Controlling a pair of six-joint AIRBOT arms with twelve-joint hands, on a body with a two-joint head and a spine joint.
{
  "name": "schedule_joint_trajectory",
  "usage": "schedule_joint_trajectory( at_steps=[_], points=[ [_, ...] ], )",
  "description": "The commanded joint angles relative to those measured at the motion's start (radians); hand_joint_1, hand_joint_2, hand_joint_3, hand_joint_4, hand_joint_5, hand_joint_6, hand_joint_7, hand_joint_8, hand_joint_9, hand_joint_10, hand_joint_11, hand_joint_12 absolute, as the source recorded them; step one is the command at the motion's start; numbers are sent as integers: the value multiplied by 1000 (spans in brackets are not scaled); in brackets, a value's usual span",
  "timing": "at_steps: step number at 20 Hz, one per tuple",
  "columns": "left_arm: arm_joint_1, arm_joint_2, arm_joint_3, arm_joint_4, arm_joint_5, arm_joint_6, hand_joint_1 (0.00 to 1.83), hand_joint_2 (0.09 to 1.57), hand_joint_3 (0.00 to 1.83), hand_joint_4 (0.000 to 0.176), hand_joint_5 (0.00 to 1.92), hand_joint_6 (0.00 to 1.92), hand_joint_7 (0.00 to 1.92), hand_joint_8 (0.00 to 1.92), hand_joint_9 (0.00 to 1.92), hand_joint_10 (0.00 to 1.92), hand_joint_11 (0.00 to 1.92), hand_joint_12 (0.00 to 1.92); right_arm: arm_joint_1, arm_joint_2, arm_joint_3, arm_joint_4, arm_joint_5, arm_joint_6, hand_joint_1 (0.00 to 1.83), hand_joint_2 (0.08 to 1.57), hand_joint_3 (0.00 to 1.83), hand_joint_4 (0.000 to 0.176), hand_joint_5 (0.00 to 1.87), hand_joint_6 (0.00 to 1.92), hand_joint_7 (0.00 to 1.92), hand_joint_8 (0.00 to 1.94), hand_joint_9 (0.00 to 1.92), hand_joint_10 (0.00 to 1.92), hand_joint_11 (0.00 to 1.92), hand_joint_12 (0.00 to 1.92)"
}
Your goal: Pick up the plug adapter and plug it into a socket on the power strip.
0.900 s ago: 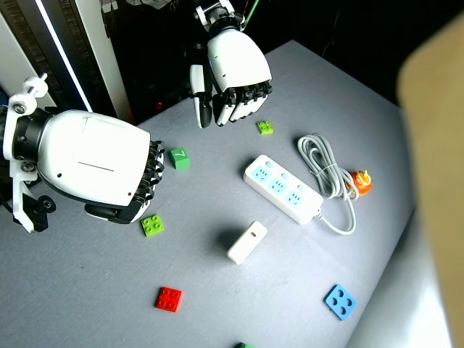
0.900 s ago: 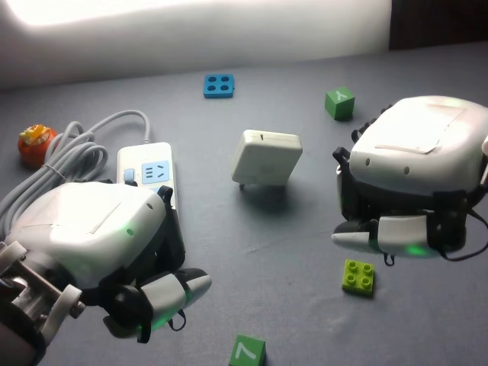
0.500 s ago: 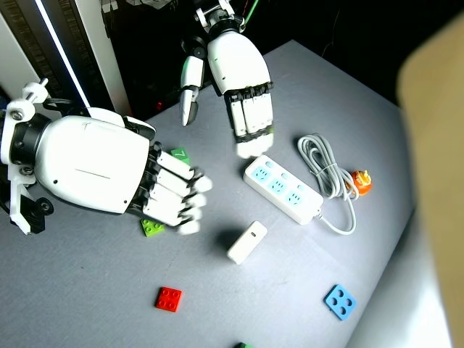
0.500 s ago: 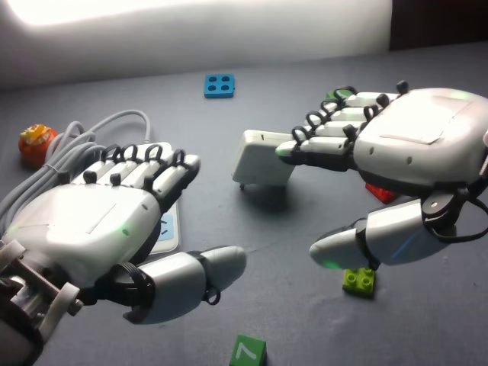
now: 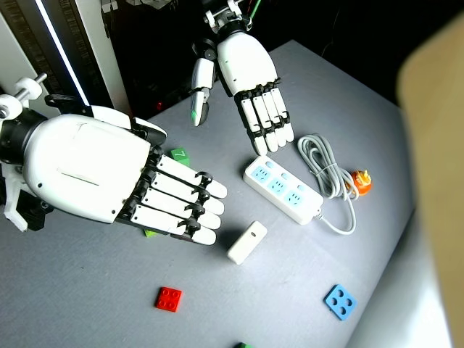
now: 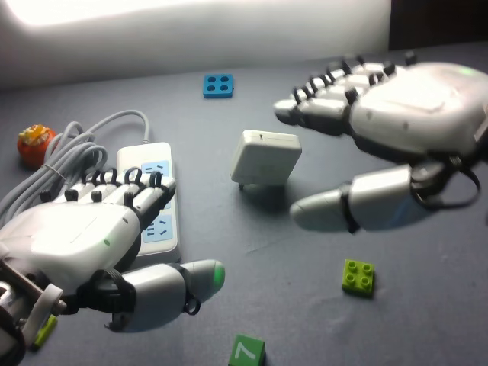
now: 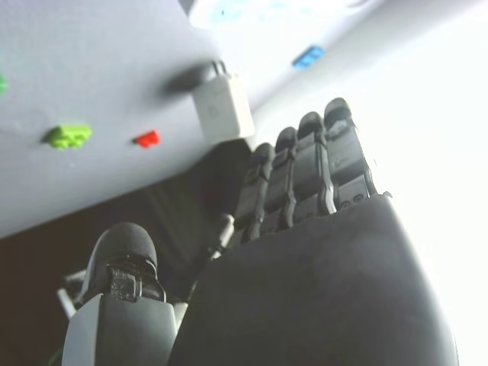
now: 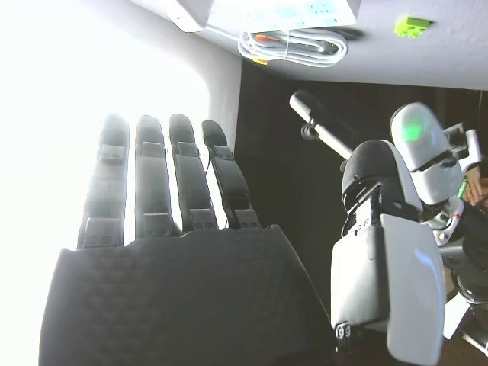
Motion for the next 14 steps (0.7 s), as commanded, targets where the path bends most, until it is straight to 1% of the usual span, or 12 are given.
schedule_joint_trajectory(
  at_steps=[1, 2, 4, 5, 6, 8, 9, 10, 11, 12, 13, 14],
  points=[
    [-10, 5, 3, 49, -48, 15, 0, 1184, 6, 0, 0, 0, 0, 0, 0, 0, 0, 0, 21, -5, 12, -22, -21, 40, 254, 1053, 2, 0, 116, 2, 133, 1, 113, 2, 0, 276],
    [-9, 5, 6, 40, -27, 25, 0, 1180, 4, 0, 0, 0, 0, 0, 0, 0, 0, 0, 31, -19, 35, -21, -10, 74, 347, 1061, 2, 0, 145, 7, 158, 6, 137, 7, 0, 340],
    [2, 5, 8, 36, 24, 33, 0, 1186, 6, 0, 0, 0, 0, 0, 0, 0, 0, 0, 56, -67, 105, 104, 27, 67, 465, 1065, 0, 0, 144, 2, 152, 1, 139, 4, 0, 379],
    [14, 2, 8, 36, 29, 33, 0, 1188, 6, 0, 0, 0, 0, 0, 0, 0, 0, 0, 67, -102, 156, 259, 51, -22, 535, 1067, 0, 0, 160, 7, 161, 4, 143, 4, 0, 377],
    [20, 0, 9, 36, 28, 33, 0, 1182, 4, 0, 0, 0, 0, 0, 0, 0, 0, 0, 72, -120, 182, 307, 59, -60, 595, 1062, 0, 0, 168, 6, 175, 5, 149, 4, 0, 357],
    [36, -14, 17, 36, 16, 25, 0, 1182, 3, 0, 0, 0, 0, 0, 0, 0, 3, 1, 80, -163, 235, 331, 52, -112, 790, 1042, 0, 0, 177, 5, 174, 1, 141, 1, 0, 317],
    [44, -20, 21, 36, 16, 16, 0, 1185, 4, 0, 0, 0, 0, 0, 0, 0, 0, 0, 84, -182, 256, 392, 52, -173, 885, 1017, 0, 0, 154, 1, 144, 0, 116, 0, 0, 268],
    [56, -29, 26, 36, 16, 5, 0, 1180, 1, 0, 0, 0, 0, 0, 0, 0, 0, 0, 88, -208, 288, 555, 51, -305, 931, 1001, 0, 0, 112, 0, 107, 0, 88, 0, 0, 201],
    [72, -36, 31, 62, 16, -21, 0, 1180, 1, 0, 0, 0, 0, 0, 0, 0, 0, 0, 92, -234, 320, 741, 31, -466, 979, 975, 0, 0, 104, 0, 100, 0, 82, 0, 0, 187],
    [91, -40, 34, 94, 13, -57, 0, 1186, 4, 0, 0, 0, 0, 0, 0, 0, 0, 0, 97, -260, 352, 905, 1, -590, 986, 965, 0, 0, 98, 0, 101, 1, 86, 2, 0, 186],
    [117, -47, 35, 134, -11, -102, 0, 1193, 7, 0, 0, 0, 0, 0, 0, 0, 0, 0, 98, -292, 398, 1081, -21, -713, 993, 946, 0, 0, 101, 1, 83, 3, 76, 2, 0, 239],
    [130, -52, 35, 147, -31, -121, 0, 1194, 7, 0, 0, 0, 0, 0, 0, 0, 0, 0, 97, -311, 425, 1160, -27, -762, 1012, 949, 0, 0, 105, 2, 69, 0, 62, 0, 0, 247]
  ],
)
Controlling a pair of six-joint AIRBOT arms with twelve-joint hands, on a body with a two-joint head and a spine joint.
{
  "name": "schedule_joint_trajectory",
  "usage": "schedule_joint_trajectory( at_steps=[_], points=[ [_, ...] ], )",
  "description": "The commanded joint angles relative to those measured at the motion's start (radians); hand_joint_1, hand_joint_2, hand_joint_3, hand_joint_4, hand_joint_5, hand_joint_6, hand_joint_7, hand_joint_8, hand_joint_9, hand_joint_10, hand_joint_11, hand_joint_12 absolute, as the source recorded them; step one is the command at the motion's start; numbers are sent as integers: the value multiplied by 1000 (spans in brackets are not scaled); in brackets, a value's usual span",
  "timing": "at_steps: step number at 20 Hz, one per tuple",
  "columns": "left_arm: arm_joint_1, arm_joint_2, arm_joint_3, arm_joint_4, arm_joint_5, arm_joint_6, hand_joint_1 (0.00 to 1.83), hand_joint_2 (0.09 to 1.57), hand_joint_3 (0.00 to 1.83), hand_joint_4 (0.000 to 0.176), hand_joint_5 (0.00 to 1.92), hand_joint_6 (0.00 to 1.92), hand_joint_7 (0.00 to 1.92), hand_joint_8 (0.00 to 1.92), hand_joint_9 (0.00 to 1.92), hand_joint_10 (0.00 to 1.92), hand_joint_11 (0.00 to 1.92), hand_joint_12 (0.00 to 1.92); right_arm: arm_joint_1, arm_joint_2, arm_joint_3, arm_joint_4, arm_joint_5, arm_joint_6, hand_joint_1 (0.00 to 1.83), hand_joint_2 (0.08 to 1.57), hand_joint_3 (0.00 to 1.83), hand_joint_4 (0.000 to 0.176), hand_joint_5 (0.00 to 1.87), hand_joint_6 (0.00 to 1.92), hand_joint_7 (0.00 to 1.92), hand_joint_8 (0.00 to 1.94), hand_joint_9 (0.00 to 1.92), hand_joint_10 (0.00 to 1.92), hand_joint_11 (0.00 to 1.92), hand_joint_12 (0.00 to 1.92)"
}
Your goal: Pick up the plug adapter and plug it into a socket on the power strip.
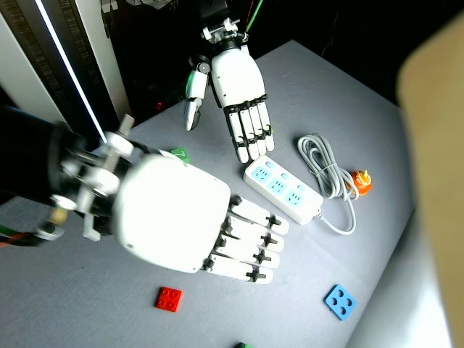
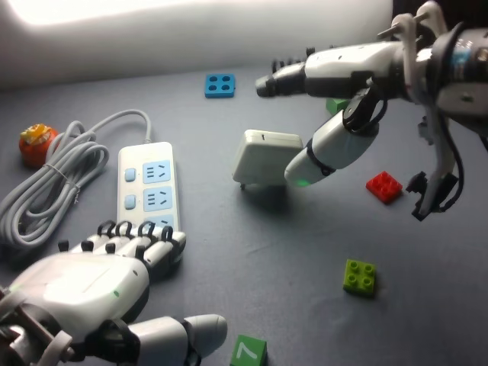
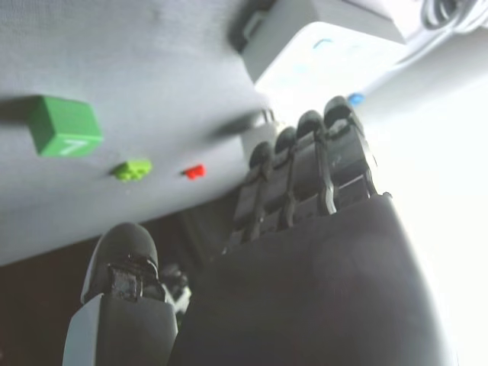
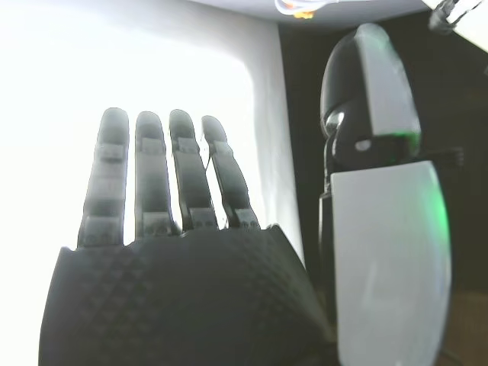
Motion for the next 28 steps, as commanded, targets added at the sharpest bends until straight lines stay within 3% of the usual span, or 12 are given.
schedule_joint_trajectory(
  at_steps=[1, 4, 7, 8, 12, 16, 25, 26, 27, 28],
  points=[
    [1, -4, 3, 62, -97, -13, 0, 1197, 8, 0, 0, 0, 0, 0, 0, 0, 0, 0, 13, -5, 21, 40, 53, -35, 993, 948, 0, 0, 99, 1, 56, 1, 60, 0, 0, 308],
    [15, -14, 11, 71, -114, -14, 0, 1198, 7, 0, 0, 0, 0, 0, 0, 0, 0, 0, 7, -60, 91, 77, 57, -43, 1037, 955, 2, 0, 33, 0, 2, 0, 4, 0, 0, 311],
    [35, -45, 26, 94, -146, -31, 0, 1200, 7, 0, 0, 0, 0, 0, 0, 0, 0, 0, 0, -111, 174, 235, 91, -157, 1076, 969, 5, 0, 7, 0, 0, 0, 0, 0, 0, 242],
    [43, -57, 30, 102, -171, -39, 0, 1199, 6, 0, 0, 0, 0, 0, 0, 0, 0, 0, -5, -128, 200, 235, 108, -164, 1108, 948, 0, 0, 44, 5, 9, 1, 11, 2, 0, 326],
    [52, -91, 47, 103, -192, -39, 0, 1191, 1, 0, 0, 0, 0, 0, 0, 0, 0, 0, -25, -199, 301, 237, 119, -205, 1173, 958, 4, 0, 29, 0, 0, 0, 3, 0, 0, 310],
    [52, -113, 68, 103, -192, -33, 0, 1194, 2, 0, 0, 0, 0, 0, 0, 0, 1, 0, -37, -237, 331, 236, 126, -242, 1255, 994, 9, 0, 0, 0, 0, 0, 0, 0, 0, 211],
    [51, -141, 117, 102, -192, -39, 0, 1190, 0, 0, 0, 0, 0, 0, 0, 0, 0, 0, -56, -296, 371, 236, 127, -209, 1290, 982, 0, 0, 26, 3, 8, 1, 21, 4, 0, 369],
    [50, -144, 120, 98, -192, -40, 0, 1190, 0, 0, 0, 0, 0, 0, 0, 0, 10, 4, -58, -301, 375, 237, 127, -208, 1247, 1013, 8, 0, 4, 0, 1, 0, 3, 0, 0, 228],
    [50, -146, 122, 96, -192, -40, 0, 1191, 0, 0, 0, 0, 0, 0, 0, 0, 20, 9, -62, -304, 378, 237, 127, -209, 1263, 1008, 3, 0, 0, 0, 0, 0, 0, 0, 0, 228],
    [50, -147, 124, 93, -192, -40, 0, 1193, 1, 0, 0, 0, 0, 0, 1, 0, 22, 10, -66, -308, 381, 237, 119, -212, 1259, 989, 0, 0, 9, 1, 1, 0, 12, 2, 0, 333]
  ],
)
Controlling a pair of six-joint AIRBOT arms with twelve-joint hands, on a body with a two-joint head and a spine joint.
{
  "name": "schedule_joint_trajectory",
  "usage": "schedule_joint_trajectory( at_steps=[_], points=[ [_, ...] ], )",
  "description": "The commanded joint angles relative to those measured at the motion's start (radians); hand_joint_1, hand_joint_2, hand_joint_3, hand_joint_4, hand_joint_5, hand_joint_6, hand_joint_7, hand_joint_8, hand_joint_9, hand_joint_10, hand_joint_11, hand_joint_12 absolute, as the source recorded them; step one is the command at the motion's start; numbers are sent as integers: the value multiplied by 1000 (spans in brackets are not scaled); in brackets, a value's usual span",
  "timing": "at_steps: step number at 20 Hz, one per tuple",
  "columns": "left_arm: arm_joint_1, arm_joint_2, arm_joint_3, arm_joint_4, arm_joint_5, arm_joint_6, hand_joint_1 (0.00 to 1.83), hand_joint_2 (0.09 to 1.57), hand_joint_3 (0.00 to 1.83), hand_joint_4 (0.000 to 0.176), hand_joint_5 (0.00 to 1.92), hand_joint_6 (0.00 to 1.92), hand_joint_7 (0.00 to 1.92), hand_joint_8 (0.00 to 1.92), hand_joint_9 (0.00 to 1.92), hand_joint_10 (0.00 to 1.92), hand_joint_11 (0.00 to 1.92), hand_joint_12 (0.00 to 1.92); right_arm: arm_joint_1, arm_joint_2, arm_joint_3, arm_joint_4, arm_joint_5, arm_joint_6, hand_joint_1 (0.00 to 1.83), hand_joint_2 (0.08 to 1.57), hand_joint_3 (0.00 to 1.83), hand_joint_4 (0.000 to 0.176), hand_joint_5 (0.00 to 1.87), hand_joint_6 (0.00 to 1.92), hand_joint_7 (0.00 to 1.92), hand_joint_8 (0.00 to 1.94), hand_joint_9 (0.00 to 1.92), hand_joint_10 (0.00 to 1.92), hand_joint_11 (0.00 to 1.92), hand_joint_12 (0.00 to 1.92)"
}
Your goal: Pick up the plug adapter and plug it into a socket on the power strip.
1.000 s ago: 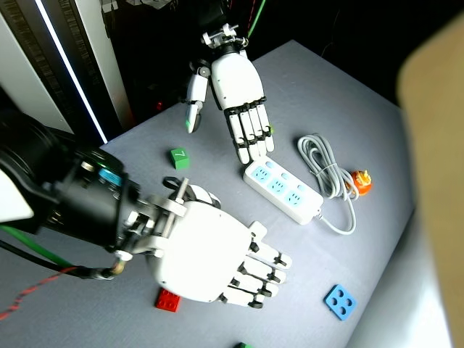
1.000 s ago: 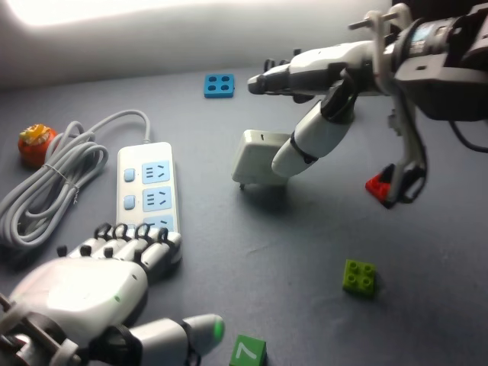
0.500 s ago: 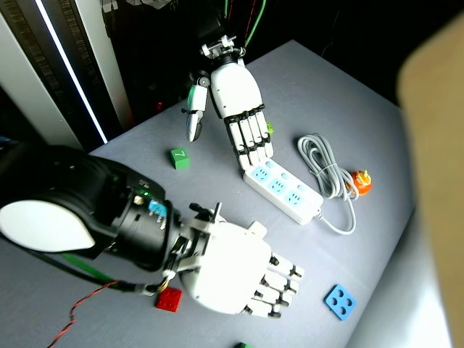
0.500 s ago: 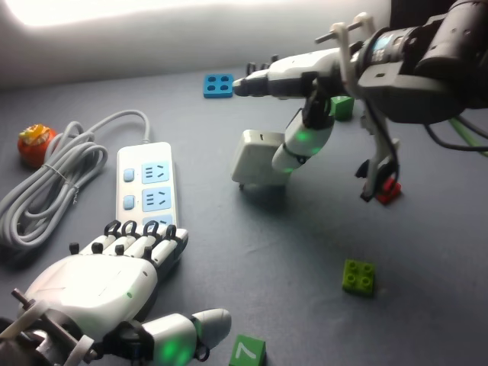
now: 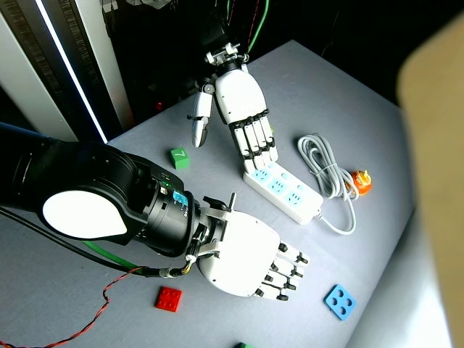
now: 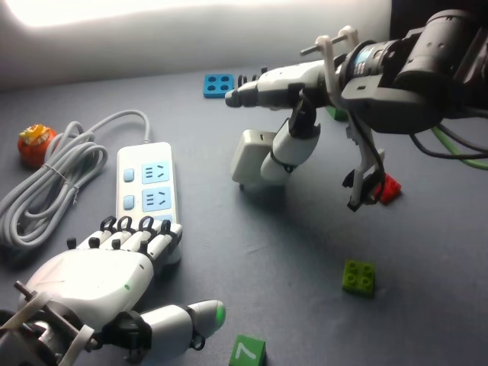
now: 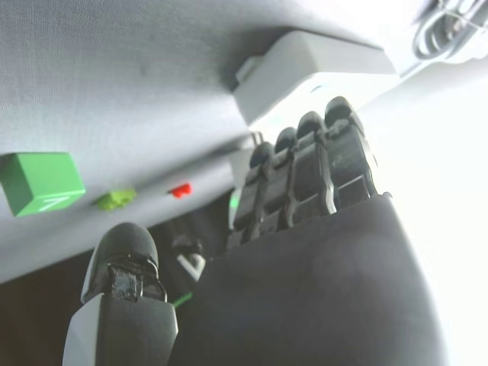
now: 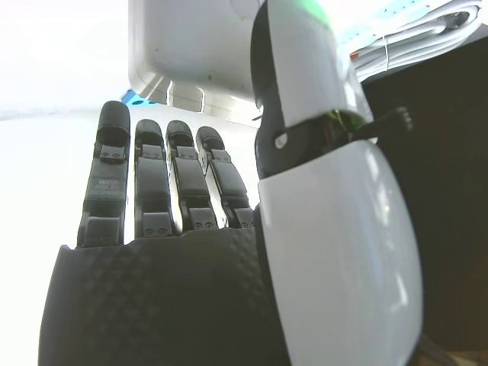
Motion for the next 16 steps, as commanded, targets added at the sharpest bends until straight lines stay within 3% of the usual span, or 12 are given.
schedule_joint_trajectory(
  at_steps=[1, 16],
  points=[
    [-2, -2, 4, 51, -69, -2, 0, 1193, 1, 0, 0, 0, 0, 0, 0, 0, 4, 3, 2, 3, 4, -5, 77, 6, 1241, 1007, 5, 0, 2, 0, 0, 0, 0, 0, 0, 273],
    [5, -24, 31, 51, -71, -21, 0, 1196, 0, 0, 0, 0, 23, 8, 26, 7, 16, 11, -19, -18, 21, 12, 101, 2, 1230, 978, 0, 0, 53, 8, 32, 7, 46, 9, 0, 392]
  ],
)
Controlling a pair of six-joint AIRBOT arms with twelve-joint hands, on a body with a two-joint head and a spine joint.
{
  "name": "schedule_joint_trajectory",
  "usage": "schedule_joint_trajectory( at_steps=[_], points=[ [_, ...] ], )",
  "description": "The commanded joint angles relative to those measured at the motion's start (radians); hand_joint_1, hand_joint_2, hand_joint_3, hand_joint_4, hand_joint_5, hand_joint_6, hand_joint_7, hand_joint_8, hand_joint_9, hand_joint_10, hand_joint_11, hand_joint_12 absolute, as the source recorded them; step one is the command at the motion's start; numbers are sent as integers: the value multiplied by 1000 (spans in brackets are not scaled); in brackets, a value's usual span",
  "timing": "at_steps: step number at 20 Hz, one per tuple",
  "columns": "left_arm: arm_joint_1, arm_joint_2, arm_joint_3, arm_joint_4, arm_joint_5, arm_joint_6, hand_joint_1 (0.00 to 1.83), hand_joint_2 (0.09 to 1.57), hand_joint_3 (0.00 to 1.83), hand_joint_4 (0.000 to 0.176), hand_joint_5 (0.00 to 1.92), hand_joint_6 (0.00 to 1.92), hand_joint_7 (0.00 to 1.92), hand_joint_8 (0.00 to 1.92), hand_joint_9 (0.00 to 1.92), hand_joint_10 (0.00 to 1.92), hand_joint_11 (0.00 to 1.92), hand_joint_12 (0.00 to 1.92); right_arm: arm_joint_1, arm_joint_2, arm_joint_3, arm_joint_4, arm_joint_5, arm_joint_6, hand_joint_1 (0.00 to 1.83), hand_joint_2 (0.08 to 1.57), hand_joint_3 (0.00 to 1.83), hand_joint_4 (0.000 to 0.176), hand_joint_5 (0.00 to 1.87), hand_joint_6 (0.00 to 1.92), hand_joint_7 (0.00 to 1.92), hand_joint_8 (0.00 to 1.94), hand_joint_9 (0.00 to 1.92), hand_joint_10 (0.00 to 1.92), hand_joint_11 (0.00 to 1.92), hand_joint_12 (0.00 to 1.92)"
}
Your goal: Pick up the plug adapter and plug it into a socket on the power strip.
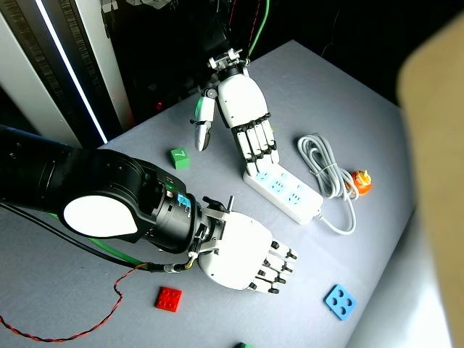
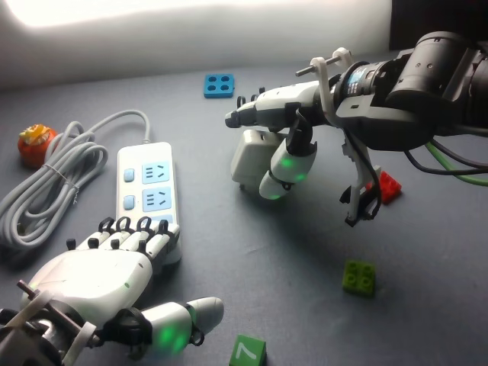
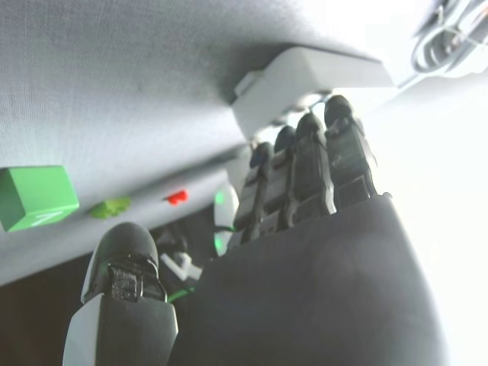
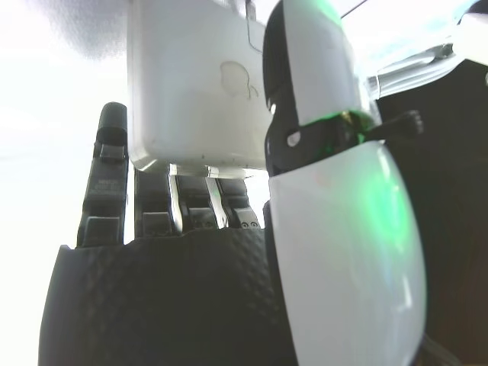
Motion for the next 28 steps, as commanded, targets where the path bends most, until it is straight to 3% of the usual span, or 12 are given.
schedule_joint_trajectory(
  at_steps=[1, 8, 10, 11, 15, 17, 18, 20, 21, 22, 23, 28],
  points=[
    [-2, -2, 2, 53, -64, -3, 0, 1195, 0, 0, 0, 0, 23, 7, 28, 7, 14, 11, 11, 4, 4, -5, 94, 3, 1235, 981, 0, 0, 56, 8, 38, 9, 46, 9, 0, 392],
    [6, -5, 1, 37, -64, -3, 0, 1205, 3, 0, 0, 0, 18, 3, 26, 7, 18, 10, 4, 0, 13, -5, 102, 1, 1154, 990, 4, 0, 196, 15, 169, 12, 145, 14, 0, 595],
    [10, -4, 0, 36, -61, -3, 0, 1204, 2, 0, 0, 0, 20, 3, 26, 6, 14, 8, 3, 0, 14, -5, 104, 1, 1145, 997, 4, 0, 247, 23, 215, 17, 203, 28, 0, 733],
    [11, -4, -1, 36, -60, -3, 0, 1203, 2, 0, 0, 0, 13, 0, 21, 3, 13, 8, 3, 0, 15, -5, 104, 2, 1137, 1022, 7, 0, 325, 26, 315, 23, 304, 43, 0, 954],
    [14, -4, -8, 21, -53, -3, 0, 1201, 1, 0, 0, 0, 21, 5, 33, 7, 24, 14, -2, -2, 17, -5, 109, -7, 1134, 1061, 5, 0, 369, 11, 382, 9, 382, 33, 0, 1052],
    [15, -4, -8, 21, -51, -3, 0, 1197, 0, 0, 0, 0, 21, 4, 32, 6, 26, 16, -6, -2, 18, -5, 111, -9, 1134, 1089, 5, 0, 452, 19, 527, 24, 531, 62, 17, 1173],
    [15, -4, -8, 21, -48, -3, 0, 1205, 2, 0, 0, 0, 32, 8, 29, 4, 28, 18, -8, -2, 18, -5, 113, -11, 1129, 1114, 2, 0, 660, 17, 774, 19, 753, 67, 226, 1191],
    [14, -5, -9, 21, -42, -3, 0, 1205, 2, 0, 0, 0, 41, 8, 39, 7, 30, 22, -13, -2, 20, -5, 115, -15, 1108, 1123, 0, 0, 763, 13, 898, 13, 879, 58, 338, 1179],
    [14, -5, -11, 21, -38, -2, 0, 1203, 1, 0, 0, 0, 48, 10, 49, 9, 36, 26, -15, -2, 20, -5, 118, -17, 1133, 1154, 0, 0, 893, 864, 1048, 17, 1026, 53, 546, 1069],
    [14, -7, -13, 21, -38, 0, 0, 1203, 1, 0, 0, 0, 48, 10, 49, 9, 36, 26, -17, -2, 21, -5, 118, -19, 1133, 1154, 0, 0, 893, 864, 1048, 17, 1026, 53, 546, 1069],
    [14, -10, -13, 21, -37, 1, 0, 1187, 0, 0, 2, 1, 59, 11, 58, 11, 49, 35, -18, -2, 21, -5, 118, -19, 1225, 1123, 0, 0, 851, 1100, 1089, 845, 1126, 52, 677, 1046],
    [9, -25, -11, 21, -33, 6, 0, 1207, 3, 0, 6, 2, 51, 6, 52, 6, 37, 36, -23, 0, 21, -5, 127, -24, 1223, 1112, 0, 0, 905, 1047, 1093, 860, 1223, 64, 725, 1058]
  ],
)
